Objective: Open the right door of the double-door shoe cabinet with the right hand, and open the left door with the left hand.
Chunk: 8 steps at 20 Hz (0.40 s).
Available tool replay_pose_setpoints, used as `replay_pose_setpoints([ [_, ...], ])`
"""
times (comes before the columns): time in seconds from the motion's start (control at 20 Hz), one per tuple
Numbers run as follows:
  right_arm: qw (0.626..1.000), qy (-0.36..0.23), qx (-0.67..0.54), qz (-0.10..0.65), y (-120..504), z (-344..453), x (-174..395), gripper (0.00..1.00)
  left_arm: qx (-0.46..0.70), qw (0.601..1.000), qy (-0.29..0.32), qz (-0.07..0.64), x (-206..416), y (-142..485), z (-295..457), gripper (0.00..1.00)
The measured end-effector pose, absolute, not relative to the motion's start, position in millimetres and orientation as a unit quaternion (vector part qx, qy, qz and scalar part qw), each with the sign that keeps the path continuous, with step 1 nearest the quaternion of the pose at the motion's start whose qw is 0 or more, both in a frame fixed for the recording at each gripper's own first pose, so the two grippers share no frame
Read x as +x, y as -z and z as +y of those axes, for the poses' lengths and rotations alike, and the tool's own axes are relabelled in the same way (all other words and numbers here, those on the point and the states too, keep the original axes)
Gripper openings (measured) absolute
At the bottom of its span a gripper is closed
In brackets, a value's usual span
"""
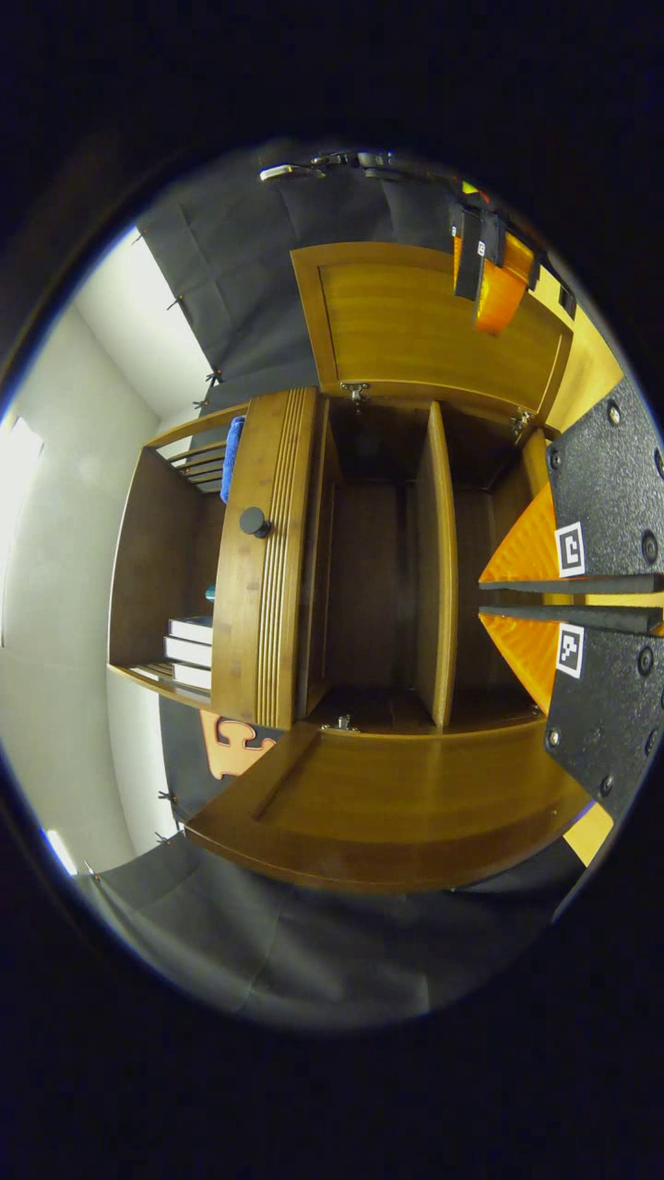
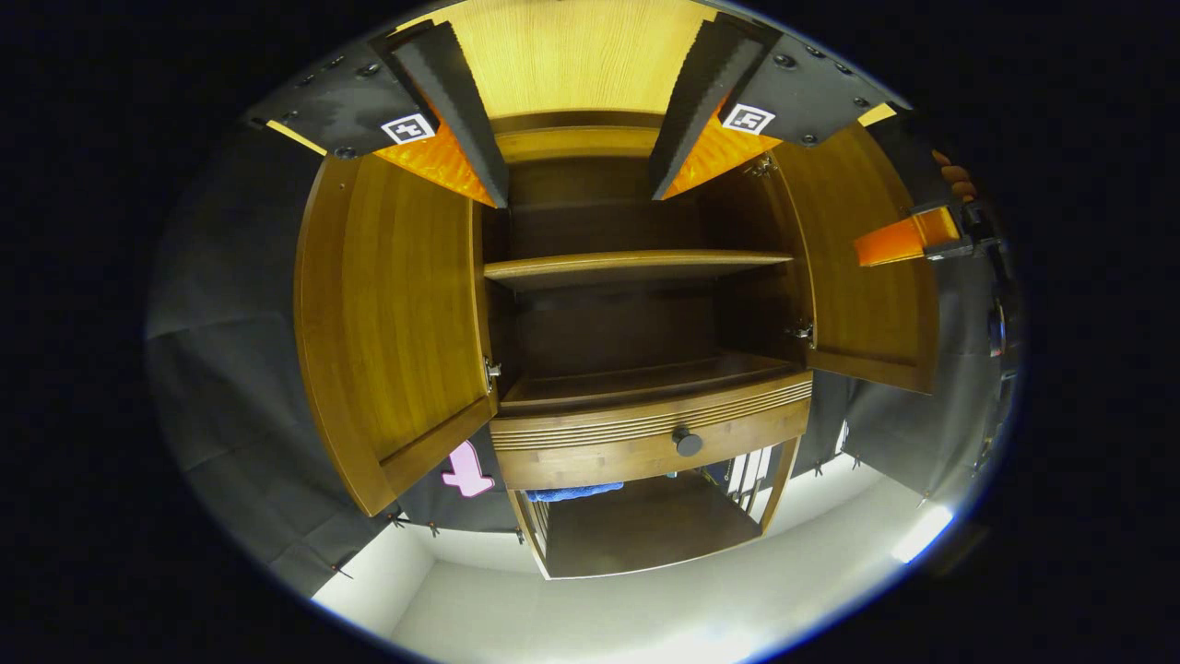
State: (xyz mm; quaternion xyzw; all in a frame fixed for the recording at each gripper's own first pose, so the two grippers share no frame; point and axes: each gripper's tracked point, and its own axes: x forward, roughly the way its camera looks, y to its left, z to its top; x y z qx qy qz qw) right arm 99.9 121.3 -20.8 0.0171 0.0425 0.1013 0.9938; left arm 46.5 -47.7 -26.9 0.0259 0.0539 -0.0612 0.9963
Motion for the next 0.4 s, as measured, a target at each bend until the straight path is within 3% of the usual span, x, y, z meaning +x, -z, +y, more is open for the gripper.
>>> replay_pose_setpoints([
  [0.05, 0.994, -0.103, 0.018, 0.041, 20.2, 121.8, 98.1, 0.98, 0.026, 0.997, 0.052, 0.051, 45.2, 26.7, -49.4, 0.13],
  [0.1, 0.993, -0.105, 0.019, 0.040, 18.9, 121.6, 96.9, 0.98, 0.025, 0.997, 0.051, 0.049, 44.9, 27.6, -52.5, 0.03],
  [0.25, 0.993, -0.111, 0.020, 0.042, 17.9, 119.1, 92.1, 0.98, 0.017, 0.998, 0.044, 0.048, 40.2, 32.0, -57.0, 0.22],
  [0.3, 0.993, -0.110, 0.018, 0.042, 17.6, 115.9, 91.9, 0.98, 0.011, 0.998, 0.043, 0.049, 38.7, 34.9, -56.6, 0.35],
  [0.4, 0.993, -0.106, 0.019, 0.041, 17.1, 113.3, 92.3, 1.00, 0.004, 0.997, 0.050, 0.054, 35.4, 41.5, -60.2, 0.40],
])
